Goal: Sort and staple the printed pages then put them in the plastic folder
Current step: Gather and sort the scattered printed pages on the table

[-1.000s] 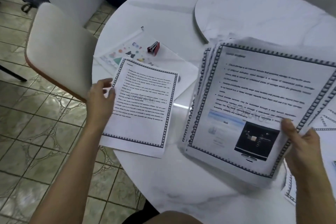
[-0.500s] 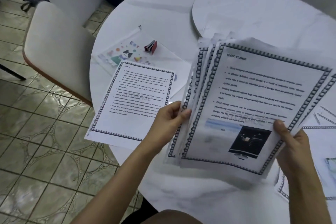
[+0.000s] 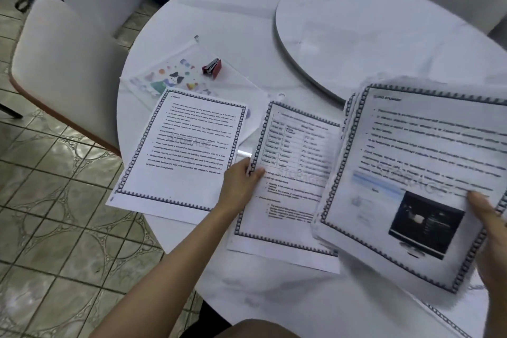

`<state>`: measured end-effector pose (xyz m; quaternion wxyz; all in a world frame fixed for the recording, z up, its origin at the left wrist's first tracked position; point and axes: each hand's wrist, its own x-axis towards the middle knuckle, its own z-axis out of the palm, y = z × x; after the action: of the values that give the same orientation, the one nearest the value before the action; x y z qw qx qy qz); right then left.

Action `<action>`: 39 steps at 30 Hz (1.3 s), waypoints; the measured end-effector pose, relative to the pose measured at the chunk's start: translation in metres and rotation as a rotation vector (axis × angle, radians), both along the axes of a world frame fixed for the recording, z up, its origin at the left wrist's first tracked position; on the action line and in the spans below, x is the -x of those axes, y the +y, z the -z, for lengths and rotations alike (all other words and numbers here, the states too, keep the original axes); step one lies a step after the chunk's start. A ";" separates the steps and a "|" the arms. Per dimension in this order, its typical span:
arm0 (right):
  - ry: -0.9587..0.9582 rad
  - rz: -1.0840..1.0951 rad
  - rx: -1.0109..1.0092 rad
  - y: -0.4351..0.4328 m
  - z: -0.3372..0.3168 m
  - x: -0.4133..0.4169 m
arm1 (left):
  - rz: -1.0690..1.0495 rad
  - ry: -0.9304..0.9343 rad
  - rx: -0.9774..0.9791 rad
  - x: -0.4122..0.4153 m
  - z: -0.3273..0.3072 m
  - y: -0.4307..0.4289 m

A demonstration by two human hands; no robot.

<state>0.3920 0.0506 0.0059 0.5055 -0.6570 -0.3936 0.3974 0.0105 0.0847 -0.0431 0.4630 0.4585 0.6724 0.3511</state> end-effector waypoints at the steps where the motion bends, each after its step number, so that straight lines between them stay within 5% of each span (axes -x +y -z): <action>1: -0.017 0.014 0.010 -0.001 -0.001 -0.005 | 0.008 0.041 -0.009 -0.002 0.002 0.001; 11: -0.018 0.081 0.029 -0.009 -0.010 -0.012 | -0.003 0.222 -0.169 -0.009 0.004 -0.007; 25: 0.131 -0.075 -0.143 -0.010 -0.043 0.048 | 0.234 -0.439 -0.121 -0.053 -0.061 -0.045; 39: 0.145 -0.037 -0.057 -0.010 -0.037 0.082 | 0.068 -0.546 0.000 -0.035 -0.076 -0.045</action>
<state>0.3104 0.0402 0.0429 0.5439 -0.6043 -0.3791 0.4418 0.0455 0.0397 0.0324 0.6387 0.3689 0.5070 0.4460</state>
